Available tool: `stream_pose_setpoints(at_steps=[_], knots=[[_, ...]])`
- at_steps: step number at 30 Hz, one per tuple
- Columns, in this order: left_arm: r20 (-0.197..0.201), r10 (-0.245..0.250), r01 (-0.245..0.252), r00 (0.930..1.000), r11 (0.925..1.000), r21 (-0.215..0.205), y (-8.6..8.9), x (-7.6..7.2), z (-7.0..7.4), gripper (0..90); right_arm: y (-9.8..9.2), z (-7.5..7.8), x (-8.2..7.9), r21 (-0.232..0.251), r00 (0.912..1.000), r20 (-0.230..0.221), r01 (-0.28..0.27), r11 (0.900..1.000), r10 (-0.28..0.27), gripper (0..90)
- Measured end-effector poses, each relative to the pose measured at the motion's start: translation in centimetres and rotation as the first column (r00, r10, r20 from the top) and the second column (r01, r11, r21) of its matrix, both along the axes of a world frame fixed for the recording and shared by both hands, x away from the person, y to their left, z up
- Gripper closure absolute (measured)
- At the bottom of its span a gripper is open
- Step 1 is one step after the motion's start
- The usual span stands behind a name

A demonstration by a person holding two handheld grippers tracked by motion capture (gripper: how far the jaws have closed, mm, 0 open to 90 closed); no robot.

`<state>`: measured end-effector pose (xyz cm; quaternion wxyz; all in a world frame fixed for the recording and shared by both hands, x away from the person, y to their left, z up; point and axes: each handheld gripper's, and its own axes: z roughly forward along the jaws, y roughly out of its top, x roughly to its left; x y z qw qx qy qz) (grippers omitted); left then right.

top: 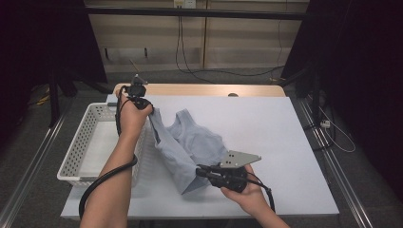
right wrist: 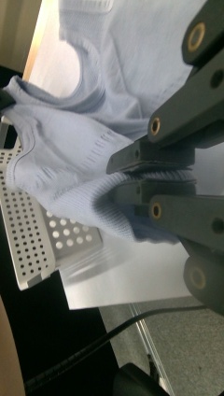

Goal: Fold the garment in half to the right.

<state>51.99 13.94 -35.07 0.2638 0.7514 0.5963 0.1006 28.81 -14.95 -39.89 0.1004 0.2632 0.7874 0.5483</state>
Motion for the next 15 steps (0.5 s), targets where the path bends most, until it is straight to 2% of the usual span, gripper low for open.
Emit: stream_pose_setpoints(at_steps=[15], knots=[[0.021, -0.012, 0.013, 0.9997, 0.9999, -0.007, -1.4, 0.3, 0.4, 81.4, -1.7, -0.2, 0.1, -0.048, 0.9983, 0.013, 0.057, 0.997, -0.056, 86.0]])
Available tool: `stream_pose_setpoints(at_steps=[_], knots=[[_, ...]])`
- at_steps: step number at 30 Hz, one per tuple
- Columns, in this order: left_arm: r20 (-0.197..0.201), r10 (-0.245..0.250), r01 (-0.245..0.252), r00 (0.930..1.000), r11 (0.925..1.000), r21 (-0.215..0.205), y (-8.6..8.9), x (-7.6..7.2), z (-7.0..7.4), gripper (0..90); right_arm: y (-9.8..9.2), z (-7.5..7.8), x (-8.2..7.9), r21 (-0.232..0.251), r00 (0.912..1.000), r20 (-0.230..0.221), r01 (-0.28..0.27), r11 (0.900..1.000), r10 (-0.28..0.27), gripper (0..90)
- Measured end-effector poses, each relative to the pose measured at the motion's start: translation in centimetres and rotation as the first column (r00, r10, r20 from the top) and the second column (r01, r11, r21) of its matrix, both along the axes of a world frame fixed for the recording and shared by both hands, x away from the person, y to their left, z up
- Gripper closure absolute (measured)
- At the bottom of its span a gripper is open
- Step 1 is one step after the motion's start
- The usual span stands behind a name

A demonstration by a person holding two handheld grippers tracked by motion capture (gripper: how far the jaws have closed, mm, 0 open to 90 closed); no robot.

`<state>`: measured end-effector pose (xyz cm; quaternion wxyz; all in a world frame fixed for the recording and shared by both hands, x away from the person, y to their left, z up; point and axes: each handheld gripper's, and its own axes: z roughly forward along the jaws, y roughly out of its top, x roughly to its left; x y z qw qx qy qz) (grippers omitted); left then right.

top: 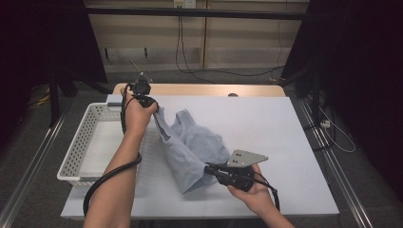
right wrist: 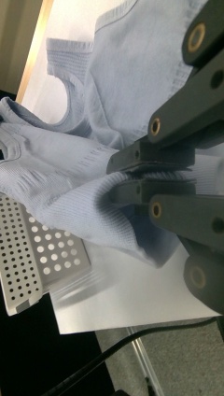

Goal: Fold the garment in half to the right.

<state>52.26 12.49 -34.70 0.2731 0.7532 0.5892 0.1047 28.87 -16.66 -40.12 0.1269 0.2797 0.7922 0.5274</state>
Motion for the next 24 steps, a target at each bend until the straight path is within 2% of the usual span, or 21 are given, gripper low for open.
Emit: stream_pose_setpoints(at_steps=[3, 10, 15, 24], knots=[[0.004, -0.002, 0.002, 1.0000, 1.0000, -0.005, -0.2, 0.1, 0.0, 80.4, -0.4, 0.1, -0.1, -0.009, 0.9999, 0.011, 0.010, 1.000, -0.010, 85.9], [0.014, -0.002, 0.002, 0.9999, 0.9999, -0.017, -0.6, 0.1, -0.2, 78.8, -1.2, -0.2, 0.1, -0.013, 0.9994, 0.006, 0.035, 0.999, -0.035, 86.0], [0.022, -0.019, 0.019, 0.9996, 0.9996, -0.020, -0.9, 0.3, -0.3, 77.1, -1.3, -0.3, 0.1, -0.016, 0.9991, 0.003, 0.043, 0.999, -0.043, 85.9], [0.044, -0.049, 0.051, 0.9978, 0.9973, -0.053, -1.1, 0.6, -0.9, 74.9, -1.6, -0.8, 0.2, -0.018, 0.9984, -0.013, 0.054, 0.998, -0.054, 85.9]])
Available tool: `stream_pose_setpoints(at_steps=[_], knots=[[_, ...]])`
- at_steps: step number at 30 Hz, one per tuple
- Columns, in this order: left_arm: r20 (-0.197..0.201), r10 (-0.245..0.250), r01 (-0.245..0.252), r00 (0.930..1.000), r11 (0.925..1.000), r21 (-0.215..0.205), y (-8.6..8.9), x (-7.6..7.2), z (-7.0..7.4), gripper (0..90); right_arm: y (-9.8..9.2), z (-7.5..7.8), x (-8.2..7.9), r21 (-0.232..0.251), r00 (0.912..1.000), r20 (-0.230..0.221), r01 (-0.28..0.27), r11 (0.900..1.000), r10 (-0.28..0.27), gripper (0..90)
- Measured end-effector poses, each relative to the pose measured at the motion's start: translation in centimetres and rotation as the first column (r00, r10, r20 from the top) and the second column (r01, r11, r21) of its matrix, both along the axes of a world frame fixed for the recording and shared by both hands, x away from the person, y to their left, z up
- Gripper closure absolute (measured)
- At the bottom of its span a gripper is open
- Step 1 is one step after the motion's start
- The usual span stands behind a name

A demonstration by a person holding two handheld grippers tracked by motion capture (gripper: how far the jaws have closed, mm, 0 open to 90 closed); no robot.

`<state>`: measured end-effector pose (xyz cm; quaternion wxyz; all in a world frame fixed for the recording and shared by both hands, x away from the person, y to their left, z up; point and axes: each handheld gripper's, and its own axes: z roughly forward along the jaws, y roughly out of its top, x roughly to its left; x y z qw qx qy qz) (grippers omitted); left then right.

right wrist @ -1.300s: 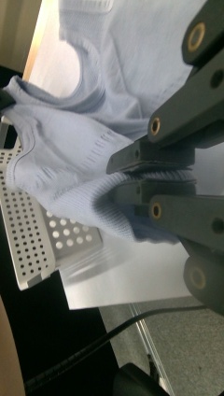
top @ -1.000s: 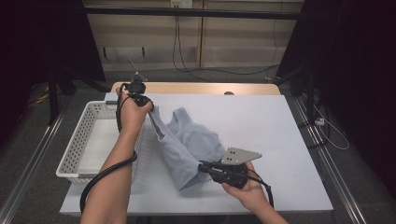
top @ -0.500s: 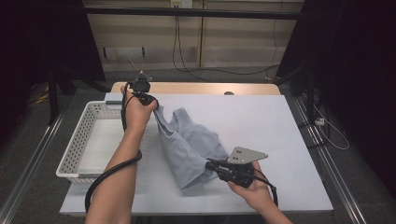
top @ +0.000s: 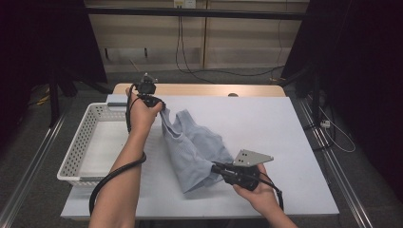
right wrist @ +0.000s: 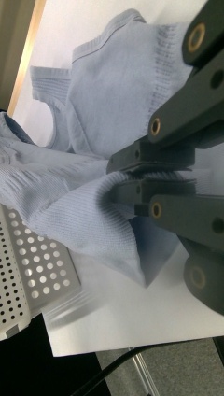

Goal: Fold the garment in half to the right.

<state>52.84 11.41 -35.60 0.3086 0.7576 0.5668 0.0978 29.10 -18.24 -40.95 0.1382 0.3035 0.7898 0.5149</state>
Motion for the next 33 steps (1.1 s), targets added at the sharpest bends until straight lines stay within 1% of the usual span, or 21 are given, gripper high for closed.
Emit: stream_pose_setpoints(at_steps=[6, 14, 19, 28, 32, 33], knots=[[0.001, -0.011, 0.011, 0.9999, 0.9999, -0.012, -0.3, 0.3, -0.4, 73.9, -0.3, 0.0, 0.0, 0.000, 0.9999, -0.002, 0.015, 1.000, -0.015, 85.9], [-0.002, -0.018, 0.018, 0.9998, 0.9997, -0.015, -0.8, 0.8, -0.6, 72.9, -0.5, -0.3, 0.1, -0.003, 0.9996, -0.010, 0.027, 1.000, -0.027, 85.9], [0.010, -0.027, 0.027, 0.9996, 0.9994, -0.020, -1.2, 1.1, -0.6, 71.4, -0.8, -0.4, 0.1, -0.004, 0.9992, -0.014, 0.036, 0.999, -0.036, 85.9], [0.013, -0.052, 0.052, 0.9985, 0.9985, -0.017, -2.3, 1.5, -0.6, 71.3, -1.7, -0.6, 0.1, -0.011, 0.9978, -0.017, 0.064, 0.998, -0.064, 85.9], [0.027, -0.063, 0.064, 0.9976, 0.9978, -0.019, -2.8, 1.7, -0.5, 68.9, -2.1, -0.7, -0.1, -0.023, 0.9968, -0.015, 0.078, 0.997, -0.079, 85.9], [0.031, -0.063, 0.064, 0.9975, 0.9976, -0.025, -2.9, 1.7, -0.4, 68.4, -2.2, -0.7, -0.2, -0.024, 0.9965, -0.015, 0.082, 0.996, -0.083, 85.9]])
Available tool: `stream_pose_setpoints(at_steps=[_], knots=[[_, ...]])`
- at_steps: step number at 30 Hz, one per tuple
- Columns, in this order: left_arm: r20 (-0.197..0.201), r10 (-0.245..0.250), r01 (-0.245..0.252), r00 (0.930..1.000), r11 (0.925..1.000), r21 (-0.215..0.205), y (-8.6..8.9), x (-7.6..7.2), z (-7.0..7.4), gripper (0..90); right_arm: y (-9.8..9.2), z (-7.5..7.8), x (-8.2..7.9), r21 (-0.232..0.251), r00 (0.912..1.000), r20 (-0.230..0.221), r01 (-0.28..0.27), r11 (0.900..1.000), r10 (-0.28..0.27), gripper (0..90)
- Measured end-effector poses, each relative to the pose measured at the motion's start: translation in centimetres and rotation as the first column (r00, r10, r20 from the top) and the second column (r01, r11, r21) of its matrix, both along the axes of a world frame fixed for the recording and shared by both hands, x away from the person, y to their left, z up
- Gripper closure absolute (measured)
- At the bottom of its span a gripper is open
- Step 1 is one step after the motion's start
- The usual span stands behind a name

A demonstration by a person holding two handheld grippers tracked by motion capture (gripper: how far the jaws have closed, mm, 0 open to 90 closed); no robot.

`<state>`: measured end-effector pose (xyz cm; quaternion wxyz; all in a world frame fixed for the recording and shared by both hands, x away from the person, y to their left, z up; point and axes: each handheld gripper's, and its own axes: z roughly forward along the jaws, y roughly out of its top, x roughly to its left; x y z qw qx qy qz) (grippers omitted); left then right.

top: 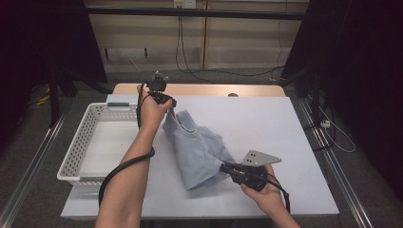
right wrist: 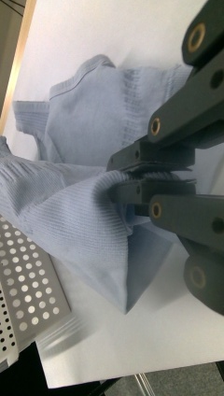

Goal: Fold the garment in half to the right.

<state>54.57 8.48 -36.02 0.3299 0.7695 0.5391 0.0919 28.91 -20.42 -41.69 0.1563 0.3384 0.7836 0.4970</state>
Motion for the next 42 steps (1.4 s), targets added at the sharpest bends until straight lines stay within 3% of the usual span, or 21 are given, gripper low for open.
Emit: stream_pose_setpoints(at_steps=[6, 13, 19, 29, 42], knots=[[0.017, -0.009, 0.009, 0.9998, 0.9997, -0.020, -0.3, 0.0, 0.6, 59.8, -0.8, -0.4, -0.1, -0.009, 0.9994, -0.016, 0.029, 1.000, -0.030, 85.9], [0.015, -0.039, 0.039, 0.9991, 0.9992, -0.010, -0.4, -0.7, 0.5, 52.1, -1.4, -1.0, 0.2, -0.026, 0.9978, -0.033, 0.057, 0.998, -0.058, 85.8], [0.005, -0.034, 0.034, 0.9994, 0.9994, -0.008, 0.1, -1.4, 0.3, 46.2, -1.3, -1.2, 0.3, -0.032, 0.9975, -0.037, 0.059, 0.998, -0.060, 85.7], [0.007, -0.052, 0.052, 0.9986, 0.9987, -0.004, 0.6, -2.5, 0.2, 42.1, -1.4, -1.7, 0.8, -0.048, 0.9954, -0.055, 0.076, 0.996, -0.078, 85.5], [0.010, -0.079, 0.079, 0.9968, 0.9968, -0.004, 0.6, -3.6, 0.1, 36.9, -1.6, -2.3, 0.6, -0.119, 0.9953, -0.059, 0.070, 0.990, -0.077, 85.2]])
